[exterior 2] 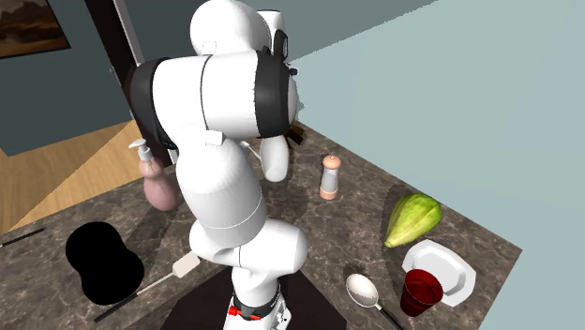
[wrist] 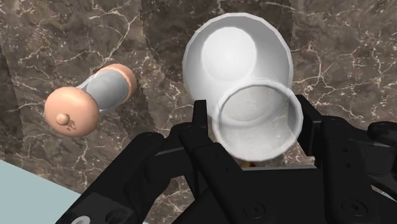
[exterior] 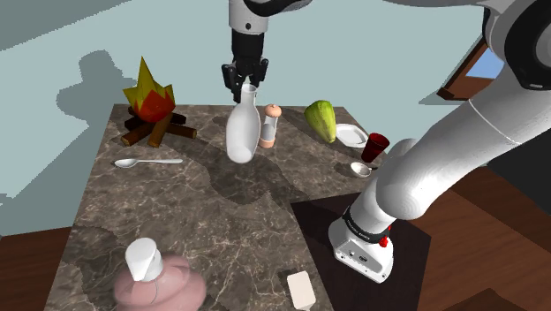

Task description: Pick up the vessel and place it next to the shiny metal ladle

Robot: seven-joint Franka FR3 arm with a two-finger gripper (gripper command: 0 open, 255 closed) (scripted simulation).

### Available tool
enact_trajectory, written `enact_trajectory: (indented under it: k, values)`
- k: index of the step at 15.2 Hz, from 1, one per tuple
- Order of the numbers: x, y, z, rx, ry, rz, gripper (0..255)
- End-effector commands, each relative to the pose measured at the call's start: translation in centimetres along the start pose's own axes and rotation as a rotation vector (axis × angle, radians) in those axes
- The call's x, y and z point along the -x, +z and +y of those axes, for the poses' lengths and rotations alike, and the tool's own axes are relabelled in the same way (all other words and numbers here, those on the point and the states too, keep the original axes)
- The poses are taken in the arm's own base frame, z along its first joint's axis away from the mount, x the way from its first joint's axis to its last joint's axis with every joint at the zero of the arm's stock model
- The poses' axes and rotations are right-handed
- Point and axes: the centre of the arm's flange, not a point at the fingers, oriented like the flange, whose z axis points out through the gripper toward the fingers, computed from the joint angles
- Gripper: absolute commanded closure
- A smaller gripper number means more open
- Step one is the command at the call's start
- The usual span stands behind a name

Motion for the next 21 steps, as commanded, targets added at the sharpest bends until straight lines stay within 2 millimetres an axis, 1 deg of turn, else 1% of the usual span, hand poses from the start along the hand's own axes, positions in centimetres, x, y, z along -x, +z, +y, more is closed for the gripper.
enact_trajectory:
  k: [1,21]
  values:
    - [0.1,-1.1,0.1,0.000,0.000,0.000,255]
    - [0.8,-11.7,0.3,0.000,0.000,0.000,255]
